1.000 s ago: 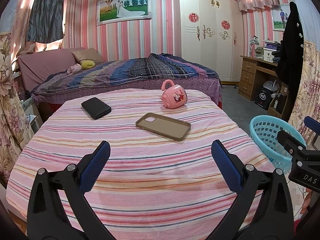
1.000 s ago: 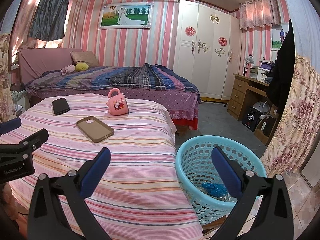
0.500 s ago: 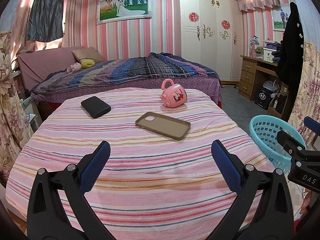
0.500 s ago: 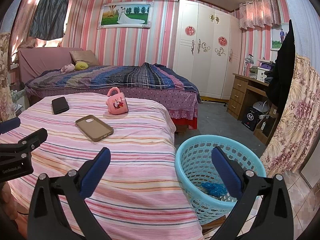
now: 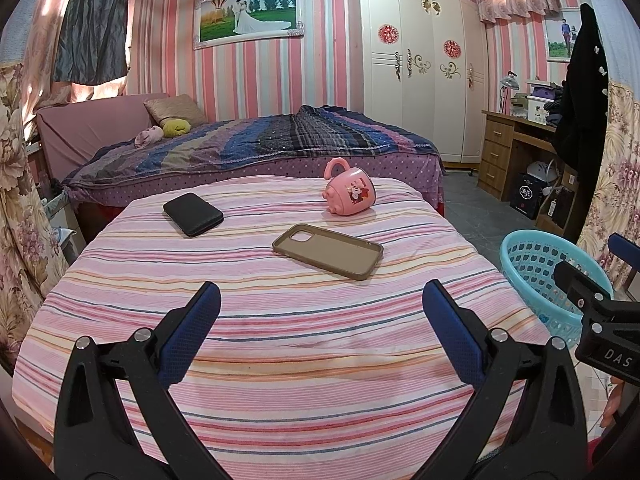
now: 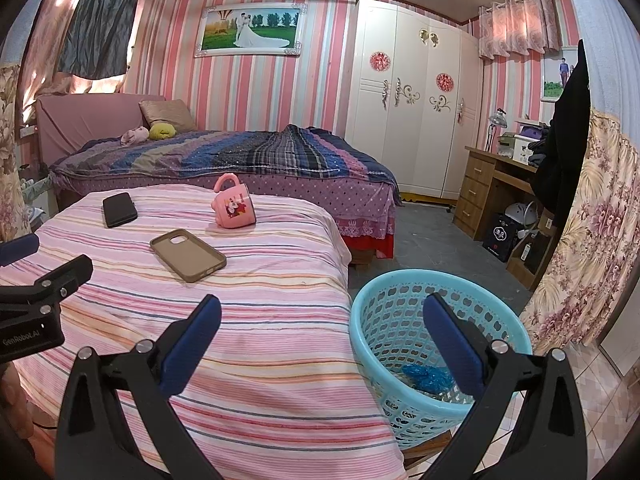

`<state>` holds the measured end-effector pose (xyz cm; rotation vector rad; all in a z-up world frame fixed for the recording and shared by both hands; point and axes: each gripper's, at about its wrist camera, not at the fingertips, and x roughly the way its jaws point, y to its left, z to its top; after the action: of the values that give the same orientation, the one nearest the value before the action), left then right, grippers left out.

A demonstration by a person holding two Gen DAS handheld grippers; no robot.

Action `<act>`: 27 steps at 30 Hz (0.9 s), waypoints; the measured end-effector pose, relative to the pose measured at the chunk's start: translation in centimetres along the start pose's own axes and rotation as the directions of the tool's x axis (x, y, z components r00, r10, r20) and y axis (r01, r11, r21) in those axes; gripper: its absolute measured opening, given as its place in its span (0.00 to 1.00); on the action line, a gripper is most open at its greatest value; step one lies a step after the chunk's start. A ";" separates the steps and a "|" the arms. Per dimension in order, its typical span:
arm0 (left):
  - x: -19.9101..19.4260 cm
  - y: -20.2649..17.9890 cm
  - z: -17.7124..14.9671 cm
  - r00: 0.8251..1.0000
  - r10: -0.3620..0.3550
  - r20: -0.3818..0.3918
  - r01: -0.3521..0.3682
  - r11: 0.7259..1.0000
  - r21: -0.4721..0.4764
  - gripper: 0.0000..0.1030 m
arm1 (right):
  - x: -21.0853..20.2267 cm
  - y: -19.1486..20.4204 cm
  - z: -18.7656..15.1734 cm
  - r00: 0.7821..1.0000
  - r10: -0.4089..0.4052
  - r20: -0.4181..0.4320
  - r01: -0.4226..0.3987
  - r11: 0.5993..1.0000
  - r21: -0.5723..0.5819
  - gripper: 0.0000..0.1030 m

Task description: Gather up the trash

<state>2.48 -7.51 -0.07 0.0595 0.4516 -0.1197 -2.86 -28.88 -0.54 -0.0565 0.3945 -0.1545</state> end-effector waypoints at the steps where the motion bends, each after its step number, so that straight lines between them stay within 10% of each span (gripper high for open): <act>1: 0.0 0.0 0.0 1.000 0.000 0.000 0.000 1.000 0.000 0.95 | 0.0 0.0 0.0 1.000 0.000 0.000 0.000 1.000 0.000 0.96; 27: 0.0 0.3 -0.2 1.000 0.003 -0.002 -0.003 1.000 -0.002 0.95 | -0.1 -0.4 -0.5 1.000 -0.008 -0.012 0.008 1.000 -0.004 0.96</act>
<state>2.44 -7.21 -0.25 0.0586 0.4538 -0.1160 -3.20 -29.23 -0.96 -0.0614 0.4065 -0.1621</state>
